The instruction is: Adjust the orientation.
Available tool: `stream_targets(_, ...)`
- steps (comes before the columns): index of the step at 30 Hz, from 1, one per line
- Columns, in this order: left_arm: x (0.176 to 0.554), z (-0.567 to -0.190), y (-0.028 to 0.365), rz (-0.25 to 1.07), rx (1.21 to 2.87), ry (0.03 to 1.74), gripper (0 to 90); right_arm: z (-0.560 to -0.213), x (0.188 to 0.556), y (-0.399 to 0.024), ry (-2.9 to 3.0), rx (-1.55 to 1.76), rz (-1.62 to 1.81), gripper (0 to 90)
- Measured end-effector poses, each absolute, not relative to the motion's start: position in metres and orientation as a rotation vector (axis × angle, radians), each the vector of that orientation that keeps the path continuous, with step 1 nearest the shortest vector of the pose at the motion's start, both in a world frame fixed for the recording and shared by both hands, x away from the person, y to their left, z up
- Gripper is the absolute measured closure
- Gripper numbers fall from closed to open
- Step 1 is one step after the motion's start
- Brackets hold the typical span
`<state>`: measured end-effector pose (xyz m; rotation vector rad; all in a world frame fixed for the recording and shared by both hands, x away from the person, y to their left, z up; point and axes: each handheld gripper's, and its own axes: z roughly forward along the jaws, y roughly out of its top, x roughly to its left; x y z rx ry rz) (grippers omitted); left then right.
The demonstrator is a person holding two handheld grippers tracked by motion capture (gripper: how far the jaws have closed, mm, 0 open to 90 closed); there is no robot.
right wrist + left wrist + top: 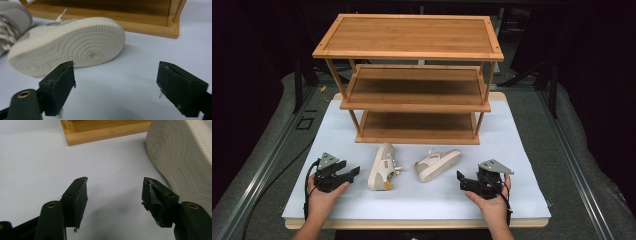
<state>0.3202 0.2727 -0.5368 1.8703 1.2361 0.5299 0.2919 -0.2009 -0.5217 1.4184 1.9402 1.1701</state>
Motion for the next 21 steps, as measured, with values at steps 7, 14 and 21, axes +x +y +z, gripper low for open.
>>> stream_targets(7,0.313,-0.532,0.266,0.555,1.887,1.215,42.9,-0.529,0.293,-0.200,1.930,1.368,1.122,35.5)
stream_targets(14,0.297,-0.519,0.258,0.533,1.879,1.125,53.0,-0.527,0.288,-0.196,1.949,1.320,1.116,40.0)
stream_targets(21,0.287,-0.505,0.242,0.535,1.876,1.051,61.0,-0.527,0.287,-0.189,1.967,1.250,1.059,41.4)
